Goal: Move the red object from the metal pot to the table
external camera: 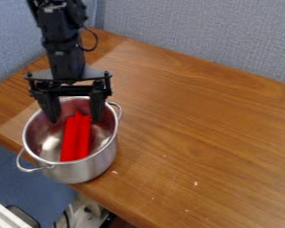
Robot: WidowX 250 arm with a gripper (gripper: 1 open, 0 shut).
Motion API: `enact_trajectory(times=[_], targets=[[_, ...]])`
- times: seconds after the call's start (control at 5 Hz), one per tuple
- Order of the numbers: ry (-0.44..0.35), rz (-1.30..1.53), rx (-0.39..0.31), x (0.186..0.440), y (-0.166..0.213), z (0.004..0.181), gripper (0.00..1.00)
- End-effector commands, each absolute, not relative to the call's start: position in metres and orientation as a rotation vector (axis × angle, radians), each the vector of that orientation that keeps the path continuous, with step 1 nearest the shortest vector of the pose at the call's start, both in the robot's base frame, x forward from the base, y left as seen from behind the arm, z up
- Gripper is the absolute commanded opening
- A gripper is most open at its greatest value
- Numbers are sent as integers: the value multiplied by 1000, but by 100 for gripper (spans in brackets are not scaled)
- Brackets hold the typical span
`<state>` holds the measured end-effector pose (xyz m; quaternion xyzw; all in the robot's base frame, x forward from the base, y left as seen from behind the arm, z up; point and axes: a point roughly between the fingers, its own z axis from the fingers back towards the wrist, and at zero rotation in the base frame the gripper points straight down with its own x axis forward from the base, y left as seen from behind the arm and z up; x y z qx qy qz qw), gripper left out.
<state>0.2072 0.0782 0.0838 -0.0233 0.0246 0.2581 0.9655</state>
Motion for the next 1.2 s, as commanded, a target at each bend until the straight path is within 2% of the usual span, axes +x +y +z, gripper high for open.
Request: enact_trajectory(times=[0.0, 0.2, 0.6, 1.0], targets=[[30, 536, -62, 214, 83, 83, 100], [30, 530, -55, 221, 83, 78, 100], [33, 446, -41, 206, 88, 73, 100], [30, 438, -20, 207, 104, 87, 100]])
